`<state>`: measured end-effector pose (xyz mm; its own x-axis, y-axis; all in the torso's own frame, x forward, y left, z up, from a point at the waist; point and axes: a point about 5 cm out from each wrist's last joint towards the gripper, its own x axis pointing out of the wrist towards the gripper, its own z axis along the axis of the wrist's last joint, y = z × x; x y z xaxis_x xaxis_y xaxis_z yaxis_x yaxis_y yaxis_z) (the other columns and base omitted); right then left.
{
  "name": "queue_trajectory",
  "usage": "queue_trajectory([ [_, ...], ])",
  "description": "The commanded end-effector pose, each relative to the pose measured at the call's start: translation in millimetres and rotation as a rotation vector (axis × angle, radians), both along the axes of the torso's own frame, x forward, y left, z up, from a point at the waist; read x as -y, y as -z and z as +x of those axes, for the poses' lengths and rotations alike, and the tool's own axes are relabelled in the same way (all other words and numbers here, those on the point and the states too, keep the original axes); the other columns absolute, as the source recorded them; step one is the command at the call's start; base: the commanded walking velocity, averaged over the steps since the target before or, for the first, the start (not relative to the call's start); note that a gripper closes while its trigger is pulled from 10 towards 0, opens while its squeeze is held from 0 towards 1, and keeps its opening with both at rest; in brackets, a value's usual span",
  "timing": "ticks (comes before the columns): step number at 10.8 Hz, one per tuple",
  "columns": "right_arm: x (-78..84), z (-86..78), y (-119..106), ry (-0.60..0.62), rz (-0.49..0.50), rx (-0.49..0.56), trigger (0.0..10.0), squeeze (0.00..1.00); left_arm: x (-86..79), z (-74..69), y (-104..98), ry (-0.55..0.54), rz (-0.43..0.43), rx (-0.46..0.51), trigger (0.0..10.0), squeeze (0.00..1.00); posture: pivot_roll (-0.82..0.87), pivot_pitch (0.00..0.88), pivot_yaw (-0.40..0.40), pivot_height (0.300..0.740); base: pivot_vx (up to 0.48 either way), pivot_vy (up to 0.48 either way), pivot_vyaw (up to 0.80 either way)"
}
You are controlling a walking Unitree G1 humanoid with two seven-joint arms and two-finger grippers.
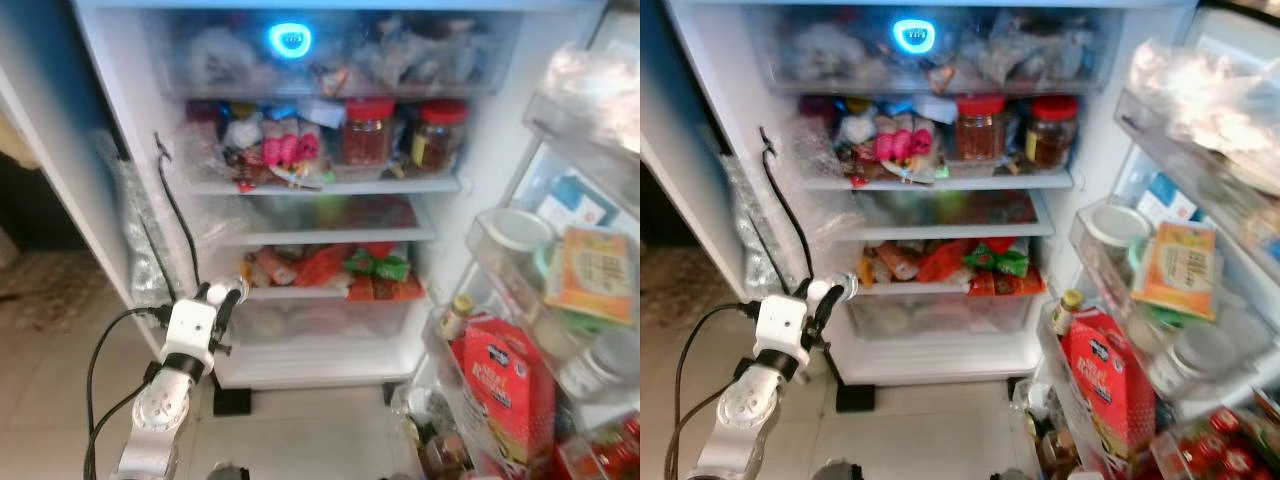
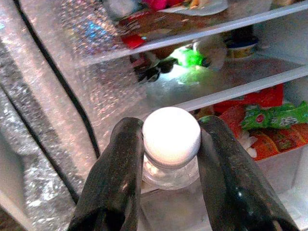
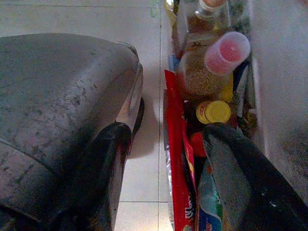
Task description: Restocking fridge
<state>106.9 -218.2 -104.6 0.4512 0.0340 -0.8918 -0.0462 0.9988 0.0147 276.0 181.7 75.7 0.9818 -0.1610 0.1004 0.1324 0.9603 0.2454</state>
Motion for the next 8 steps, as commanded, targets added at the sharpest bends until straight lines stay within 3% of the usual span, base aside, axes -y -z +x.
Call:
queue_trajectory([
  [1, -10.6, 2.1, 1.1, -0.024, 0.031, 0.006, 10.0, 0.0, 3.3, 2.7, -7.1, 0.018, 0.008, 0.028, 10.0, 0.0, -0.16, 0.0, -0.022, 0.658, 0.0, 0.0, 0.0],
  [8, -10.6, 2.1, 1.1, -0.024, 0.031, 0.006, 10.0, 0.0, 3.3, 2.7, -7.1, 0.018, 0.008, 0.028, 10.0, 0.0, -0.16, 0.0, -0.022, 0.658, 0.0, 0.0, 0.0],
])
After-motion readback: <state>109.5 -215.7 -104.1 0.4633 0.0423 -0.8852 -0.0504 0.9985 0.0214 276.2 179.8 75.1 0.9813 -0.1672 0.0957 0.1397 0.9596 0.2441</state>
